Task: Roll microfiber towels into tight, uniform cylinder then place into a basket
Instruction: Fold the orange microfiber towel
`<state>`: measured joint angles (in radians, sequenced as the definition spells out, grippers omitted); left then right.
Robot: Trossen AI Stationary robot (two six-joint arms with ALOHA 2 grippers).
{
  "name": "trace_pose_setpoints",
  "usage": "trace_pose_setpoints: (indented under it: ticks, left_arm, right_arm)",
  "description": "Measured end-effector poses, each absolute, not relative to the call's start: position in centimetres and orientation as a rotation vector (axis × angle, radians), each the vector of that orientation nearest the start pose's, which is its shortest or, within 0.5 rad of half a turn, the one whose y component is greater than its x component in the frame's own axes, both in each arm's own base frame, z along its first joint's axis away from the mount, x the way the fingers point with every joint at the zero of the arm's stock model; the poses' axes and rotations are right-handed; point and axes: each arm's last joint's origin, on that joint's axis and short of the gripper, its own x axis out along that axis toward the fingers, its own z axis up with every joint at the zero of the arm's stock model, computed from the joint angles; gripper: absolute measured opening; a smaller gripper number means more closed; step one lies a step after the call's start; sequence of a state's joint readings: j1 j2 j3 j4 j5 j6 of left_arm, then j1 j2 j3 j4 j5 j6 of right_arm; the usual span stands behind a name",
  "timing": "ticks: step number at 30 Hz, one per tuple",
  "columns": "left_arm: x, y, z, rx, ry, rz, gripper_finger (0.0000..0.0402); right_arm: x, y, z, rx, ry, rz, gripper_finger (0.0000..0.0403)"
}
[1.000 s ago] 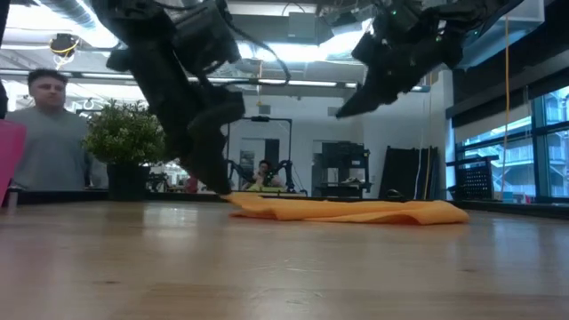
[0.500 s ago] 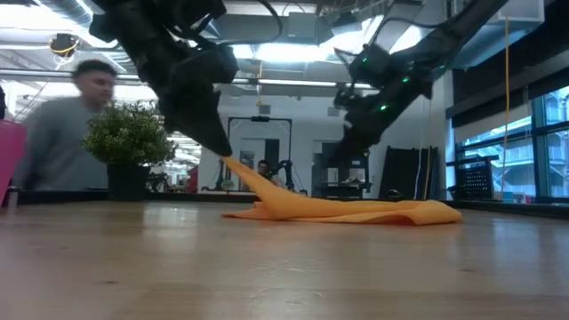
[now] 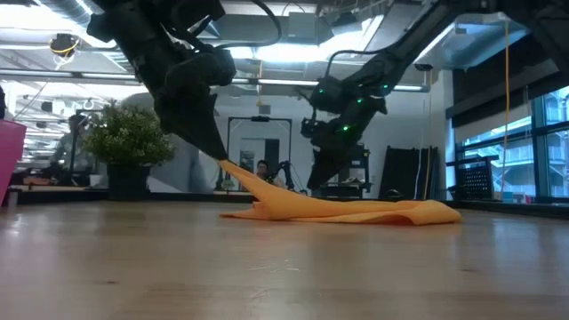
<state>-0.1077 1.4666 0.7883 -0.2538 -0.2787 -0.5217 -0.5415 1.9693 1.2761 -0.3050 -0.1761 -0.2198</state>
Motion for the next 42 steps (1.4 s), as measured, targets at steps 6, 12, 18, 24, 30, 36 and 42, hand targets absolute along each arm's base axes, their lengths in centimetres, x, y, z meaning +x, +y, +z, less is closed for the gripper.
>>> trace_pose_setpoints:
  ticks: [6, 12, 18, 24, 30, 36, 42]
  left_arm:
    - [27.7, -2.2, 18.2, -0.305, 0.846, 0.391, 0.0]
    - [27.7, -2.2, 18.2, -0.306, 0.846, 0.39, 0.0]
    - [27.7, -2.2, 18.2, -0.306, 0.847, 0.39, 0.0]
    - [27.7, -2.2, 18.2, -0.308, 0.847, 0.388, 0.0]
    - [27.7, -2.2, 18.2, -0.31, 0.849, 0.384, 0.0]
    - [27.7, -2.2, 18.2, -0.31, 0.849, 0.384, 0.0]
    - [27.6, -2.2, 18.3, -0.325, 0.848, 0.393, 0.0]
  right_arm:
    - [35.1, -20.8, 14.7, 0.101, 1.013, -0.279, 0.0161]
    - [35.0, -20.8, 14.6, 0.084, 1.033, -0.268, 0.0161]
    - [35.0, -20.6, 14.3, 0.101, 1.039, -0.24, 0.0161]
    - [35.1, -20.7, 13.3, 0.11, 1.056, -0.229, 0.0161]
    - [35.2, -20.7, 12.5, 0.095, 1.075, -0.212, 0.0144]
    - [35.3, -20.7, 12.5, 0.065, 1.073, -0.201, 0.003]
    - [35.3, -20.7, 13.2, 0.06, 1.079, -0.203, 0.0008]
